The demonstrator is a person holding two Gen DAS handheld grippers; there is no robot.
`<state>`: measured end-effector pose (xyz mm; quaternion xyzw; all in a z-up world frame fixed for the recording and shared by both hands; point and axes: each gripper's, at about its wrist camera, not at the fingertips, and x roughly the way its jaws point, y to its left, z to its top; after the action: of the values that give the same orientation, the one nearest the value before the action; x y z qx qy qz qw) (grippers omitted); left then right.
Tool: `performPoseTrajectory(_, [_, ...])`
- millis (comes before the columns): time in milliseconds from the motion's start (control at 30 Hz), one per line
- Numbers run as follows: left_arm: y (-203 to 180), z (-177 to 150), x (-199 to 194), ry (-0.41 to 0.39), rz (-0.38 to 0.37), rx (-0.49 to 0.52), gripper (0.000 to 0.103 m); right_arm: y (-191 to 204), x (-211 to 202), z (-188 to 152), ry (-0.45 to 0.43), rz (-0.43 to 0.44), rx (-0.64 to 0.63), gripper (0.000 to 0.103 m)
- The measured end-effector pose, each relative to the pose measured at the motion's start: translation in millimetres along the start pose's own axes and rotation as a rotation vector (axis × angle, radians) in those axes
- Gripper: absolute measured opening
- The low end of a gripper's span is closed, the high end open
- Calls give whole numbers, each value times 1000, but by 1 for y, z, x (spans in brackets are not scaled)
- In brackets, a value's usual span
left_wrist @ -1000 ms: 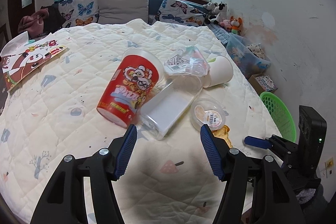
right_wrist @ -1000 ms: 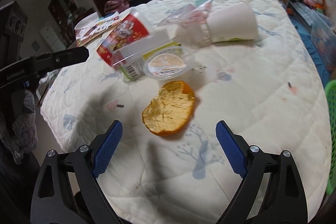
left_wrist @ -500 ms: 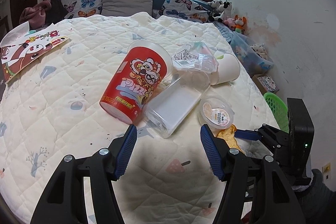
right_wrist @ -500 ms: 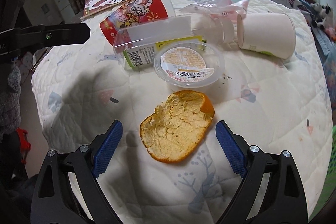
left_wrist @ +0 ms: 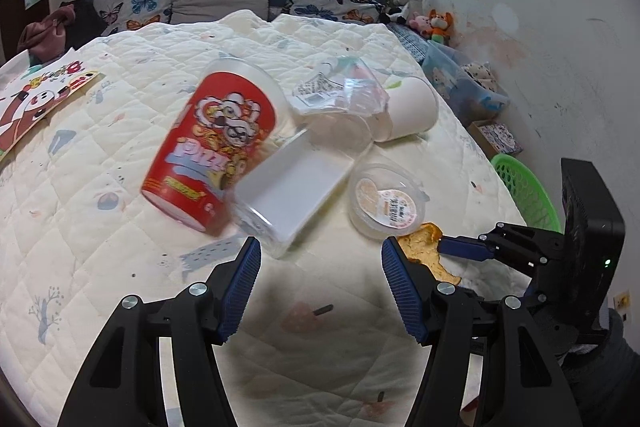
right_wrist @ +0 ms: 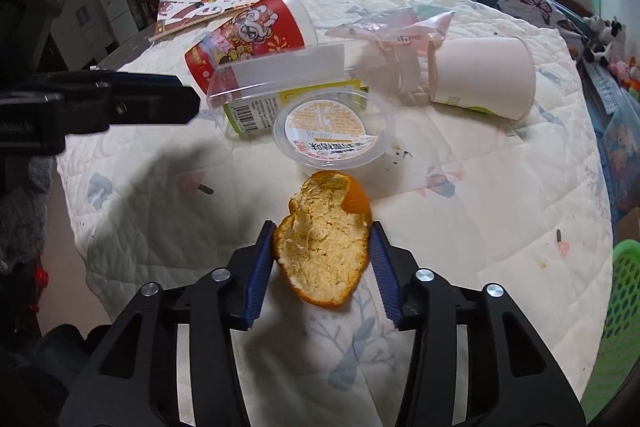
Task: Collect trash
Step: 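Grasp the orange peel with the right tool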
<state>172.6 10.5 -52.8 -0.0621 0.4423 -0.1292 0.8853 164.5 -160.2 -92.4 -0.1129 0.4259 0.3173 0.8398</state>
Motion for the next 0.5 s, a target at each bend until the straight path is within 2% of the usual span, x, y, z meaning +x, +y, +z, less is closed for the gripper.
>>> performPoseTrajectory(400, [-40, 3, 34, 45, -38, 119, 61, -29, -42, -25, -48, -36, 149, 42])
performPoseTrajectory(500, [-48, 6, 46, 54, -26, 142, 61, -37, -54, -33, -65, -54, 178, 42])
